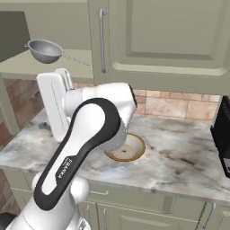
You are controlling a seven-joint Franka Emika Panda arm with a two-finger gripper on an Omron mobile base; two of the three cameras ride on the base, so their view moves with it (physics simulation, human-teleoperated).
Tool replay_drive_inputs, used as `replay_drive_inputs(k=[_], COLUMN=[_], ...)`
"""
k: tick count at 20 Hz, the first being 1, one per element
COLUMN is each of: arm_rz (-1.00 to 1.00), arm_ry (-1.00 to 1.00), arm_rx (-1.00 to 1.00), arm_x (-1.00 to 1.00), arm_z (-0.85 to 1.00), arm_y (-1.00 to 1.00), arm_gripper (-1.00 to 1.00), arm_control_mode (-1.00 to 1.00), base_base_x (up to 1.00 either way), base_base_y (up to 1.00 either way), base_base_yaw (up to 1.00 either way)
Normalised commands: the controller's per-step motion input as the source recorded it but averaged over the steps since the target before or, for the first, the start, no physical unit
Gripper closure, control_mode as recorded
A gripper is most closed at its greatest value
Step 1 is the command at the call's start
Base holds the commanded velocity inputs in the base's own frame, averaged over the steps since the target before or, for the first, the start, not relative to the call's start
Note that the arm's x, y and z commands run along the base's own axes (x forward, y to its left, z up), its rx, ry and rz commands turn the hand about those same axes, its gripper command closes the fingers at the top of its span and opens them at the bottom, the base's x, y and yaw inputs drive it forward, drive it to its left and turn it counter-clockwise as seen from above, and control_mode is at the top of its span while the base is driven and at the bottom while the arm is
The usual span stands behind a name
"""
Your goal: Open the cabinet and setup a tea strainer by placing it in the bowl upright.
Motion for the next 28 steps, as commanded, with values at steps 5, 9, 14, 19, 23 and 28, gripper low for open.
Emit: replay_drive_inputs(k=[5,9,14,19,23,28], arm_rz=[0.00,0.07,0.14,0.15,0.19,0.13], arm_ry=[-0.02,-0.04,0.00,0.00,0.00,0.00], arm_rx=[0.33,0.10,-0.01,-0.14,-0.17,-0.22], arm_x=[0.33,0.02,0.00,-0.01,-0.22,-0.44], arm_z=[0.00,0.00,0.00,0.06,0.05,0.01], arm_y=[0.20,0.18,0.58,0.77,0.91,1.00], arm_gripper=[-1.00,-1.00,-1.00,-1.00,-1.00,-1.00], arm_control_mode=[-1.00,-1.00,-1.00,-1.00,-1.00,-1.00], base_base_x=[0.00,0.00,0.00,0.00,0.00,0.00], base_base_y=[0.00,0.00,0.00,0.00,0.00,0.00], base_base_yaw=[0.00,0.00,0.00,0.00,0.00,0.00])
